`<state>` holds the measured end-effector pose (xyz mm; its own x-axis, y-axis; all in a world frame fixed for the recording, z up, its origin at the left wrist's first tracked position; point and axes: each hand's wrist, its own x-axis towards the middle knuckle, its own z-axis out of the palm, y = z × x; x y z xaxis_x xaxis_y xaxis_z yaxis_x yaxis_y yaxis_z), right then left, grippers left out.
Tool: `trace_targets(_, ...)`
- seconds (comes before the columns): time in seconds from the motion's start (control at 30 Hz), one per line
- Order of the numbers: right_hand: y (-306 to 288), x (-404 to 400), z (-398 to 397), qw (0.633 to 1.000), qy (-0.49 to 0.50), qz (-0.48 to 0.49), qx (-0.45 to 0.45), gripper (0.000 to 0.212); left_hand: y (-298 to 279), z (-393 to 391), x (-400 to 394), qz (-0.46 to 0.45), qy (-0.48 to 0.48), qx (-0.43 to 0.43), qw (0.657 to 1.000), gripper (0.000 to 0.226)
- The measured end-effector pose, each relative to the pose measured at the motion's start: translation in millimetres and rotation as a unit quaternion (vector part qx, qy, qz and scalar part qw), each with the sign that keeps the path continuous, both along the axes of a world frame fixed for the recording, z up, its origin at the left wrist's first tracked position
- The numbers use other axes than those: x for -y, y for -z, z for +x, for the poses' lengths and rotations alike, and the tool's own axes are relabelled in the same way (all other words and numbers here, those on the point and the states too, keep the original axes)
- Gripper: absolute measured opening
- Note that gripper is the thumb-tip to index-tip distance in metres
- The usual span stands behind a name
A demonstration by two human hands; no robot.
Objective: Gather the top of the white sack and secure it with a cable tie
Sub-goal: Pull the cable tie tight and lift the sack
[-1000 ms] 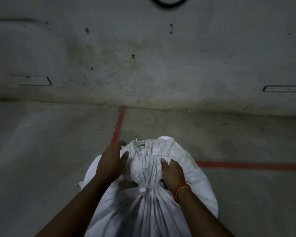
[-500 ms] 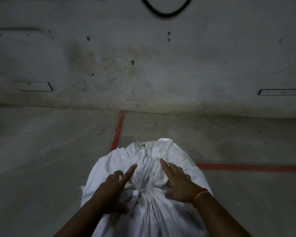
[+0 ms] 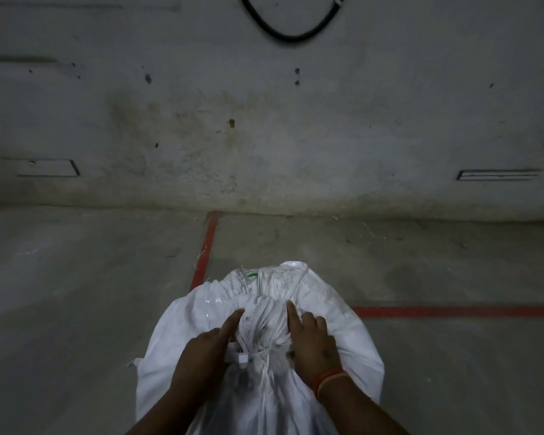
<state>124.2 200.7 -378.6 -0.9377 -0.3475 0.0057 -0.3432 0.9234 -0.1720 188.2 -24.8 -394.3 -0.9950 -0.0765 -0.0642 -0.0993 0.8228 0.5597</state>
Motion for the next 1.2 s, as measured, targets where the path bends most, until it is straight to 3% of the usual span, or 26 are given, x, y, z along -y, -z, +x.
trace_targets(0.07,4,-2,-2,1.000,-0.004,-0.015,0.005,0.084,2,-2,-4,0.087,-0.009,0.003,0.996,0.056)
trace_targets(0.17,4,-4,-2,0.998,-0.017,-0.025,0.047,0.076,-1,-3,-4,0.008,0.011,-0.055,0.998,0.040)
trace_targets(0.33,10,-7,-5,0.996,-0.011,-0.070,0.052,0.065,-11,-2,10,-0.041,-0.005,-0.090,0.995,0.072)
trace_targets(0.6,6,-7,-14,0.990,-0.013,-0.129,0.056,0.049,-11,-1,-1,0.164,-0.057,-0.077,0.982,0.053)
trace_targets(0.73,17,-10,-21,0.983,-0.025,-0.175,0.041,0.063,-6,-8,-3,0.145,-0.015,-0.122,0.982,0.034)
trace_targets(0.77,20,-12,-25,0.983,-0.028,-0.180,0.031,0.063,-3,-9,-2,0.114,-0.006,-0.142,0.983,0.023)
trace_targets(0.83,17,-15,-33,0.983,-0.027,-0.183,0.009,0.052,-6,-19,10,0.056,0.000,-0.138,0.989,0.026)
trace_targets(0.93,-10,-13,-43,0.982,-0.036,-0.185,0.000,0.037,-33,-38,21,0.077,-0.007,-0.105,0.991,0.052)
trace_targets(1.1,-91,-13,-69,0.982,-0.038,-0.182,-0.024,0.035,-110,-66,20,0.049,-0.026,-0.123,0.991,0.031)
trace_targets(1.2,-161,-18,-89,0.982,-0.029,-0.184,-0.011,0.040,-180,-84,12,0.081,-0.030,-0.132,0.987,0.028)
